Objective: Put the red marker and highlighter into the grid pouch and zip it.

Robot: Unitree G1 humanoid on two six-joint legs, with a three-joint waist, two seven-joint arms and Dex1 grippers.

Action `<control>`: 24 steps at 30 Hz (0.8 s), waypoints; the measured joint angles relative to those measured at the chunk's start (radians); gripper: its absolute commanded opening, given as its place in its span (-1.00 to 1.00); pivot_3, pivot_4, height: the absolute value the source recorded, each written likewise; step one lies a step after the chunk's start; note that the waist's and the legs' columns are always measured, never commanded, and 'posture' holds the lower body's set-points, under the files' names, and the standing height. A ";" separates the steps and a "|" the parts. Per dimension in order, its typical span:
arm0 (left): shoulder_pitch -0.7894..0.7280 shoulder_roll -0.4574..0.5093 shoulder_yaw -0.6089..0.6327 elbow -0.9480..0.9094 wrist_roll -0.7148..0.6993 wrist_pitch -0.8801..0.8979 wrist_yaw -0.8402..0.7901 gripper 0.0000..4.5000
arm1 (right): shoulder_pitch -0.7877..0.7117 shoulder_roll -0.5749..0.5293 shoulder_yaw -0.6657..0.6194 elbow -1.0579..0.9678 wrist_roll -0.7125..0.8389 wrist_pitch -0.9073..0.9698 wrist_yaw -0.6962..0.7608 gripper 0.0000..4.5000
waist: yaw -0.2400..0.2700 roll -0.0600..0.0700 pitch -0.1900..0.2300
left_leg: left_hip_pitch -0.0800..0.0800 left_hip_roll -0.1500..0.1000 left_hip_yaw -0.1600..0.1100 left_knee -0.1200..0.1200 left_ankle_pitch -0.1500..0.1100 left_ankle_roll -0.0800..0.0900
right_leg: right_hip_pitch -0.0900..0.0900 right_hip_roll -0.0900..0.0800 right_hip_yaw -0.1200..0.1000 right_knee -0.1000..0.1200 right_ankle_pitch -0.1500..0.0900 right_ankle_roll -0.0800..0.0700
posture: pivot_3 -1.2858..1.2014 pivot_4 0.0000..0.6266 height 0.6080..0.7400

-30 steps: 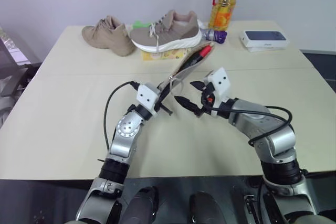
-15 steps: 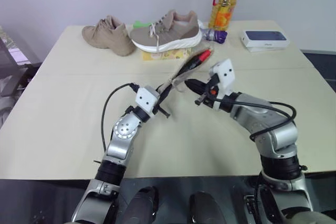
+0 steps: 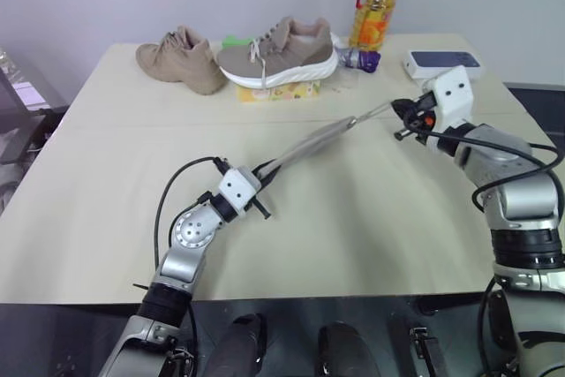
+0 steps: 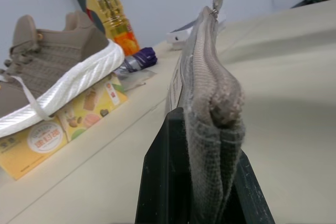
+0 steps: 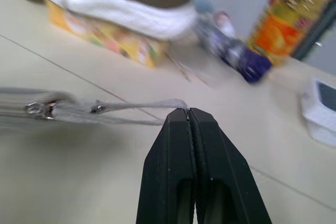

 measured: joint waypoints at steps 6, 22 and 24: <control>0.038 0.022 0.004 -0.037 -0.035 0.057 -0.028 -0.60 | 0.075 -0.035 0.009 -0.036 0.015 0.011 0.101 -0.42 | -0.001 0.000 0.000 | 0.000 0.000 0.000 0.000 0.000 0.000 | 0.000 0.000 0.000 0.000 0.000 0.000 | 0.03 -0.52 0.99; 0.289 0.062 0.255 -0.249 -0.224 0.470 0.100 0.95 | 0.343 -0.009 -0.110 -0.105 0.154 -0.055 0.248 1.00 | 0.005 0.000 0.000 | 0.001 0.000 -0.001 0.001 -0.001 0.001 | 0.001 0.000 0.000 0.000 0.000 0.000 | 0.03 -0.52 0.99; 0.308 0.063 0.289 -0.258 -0.228 0.515 0.136 0.95 | 0.356 -0.006 -0.115 -0.095 0.165 -0.055 0.256 1.00 | 0.005 0.000 0.000 | 0.001 0.000 -0.001 0.001 -0.001 0.001 | 0.001 0.000 0.000 0.000 0.000 0.000 | 0.03 -0.52 0.99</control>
